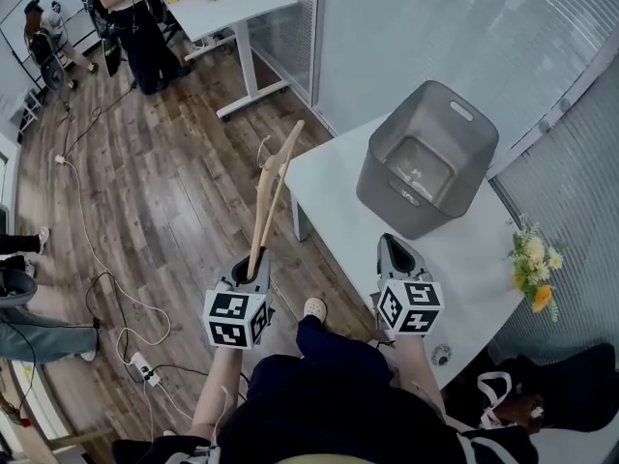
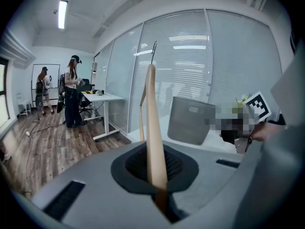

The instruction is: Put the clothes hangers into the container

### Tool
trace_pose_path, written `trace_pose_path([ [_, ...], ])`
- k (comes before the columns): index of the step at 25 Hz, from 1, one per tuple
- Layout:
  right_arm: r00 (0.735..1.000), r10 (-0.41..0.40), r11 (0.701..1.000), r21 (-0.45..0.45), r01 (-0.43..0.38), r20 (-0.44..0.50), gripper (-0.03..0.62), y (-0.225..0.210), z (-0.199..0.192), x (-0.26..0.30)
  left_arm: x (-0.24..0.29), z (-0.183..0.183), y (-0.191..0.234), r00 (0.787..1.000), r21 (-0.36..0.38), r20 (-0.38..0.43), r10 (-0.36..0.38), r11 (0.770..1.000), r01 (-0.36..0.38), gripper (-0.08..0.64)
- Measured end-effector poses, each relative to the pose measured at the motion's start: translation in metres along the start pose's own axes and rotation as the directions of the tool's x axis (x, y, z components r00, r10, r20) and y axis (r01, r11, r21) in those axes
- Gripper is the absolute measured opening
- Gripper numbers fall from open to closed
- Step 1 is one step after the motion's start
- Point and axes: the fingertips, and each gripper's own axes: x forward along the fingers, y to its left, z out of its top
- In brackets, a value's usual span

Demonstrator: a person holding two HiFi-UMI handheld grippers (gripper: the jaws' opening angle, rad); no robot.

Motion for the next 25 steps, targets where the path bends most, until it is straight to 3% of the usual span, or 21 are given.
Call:
trace_pose_path([
  [16, 1.0, 0.01, 0.999, 0.038, -0.01, 0.005, 0.029, -0.025, 0.016, 0.051, 0.073, 0.033, 0.007, 1.0, 0.024, -0.01, -0.029, 0.999, 0.029, 0.008],
  [25, 1.0, 0.007, 0.999, 0.042, -0.008, 0.029, 0.029, -0.03, 0.018, 0.056, 0.095, 0.032, -0.004, 0.997, 0.06, -0.02, -0.075, 0.995, 0.076, 0.008],
])
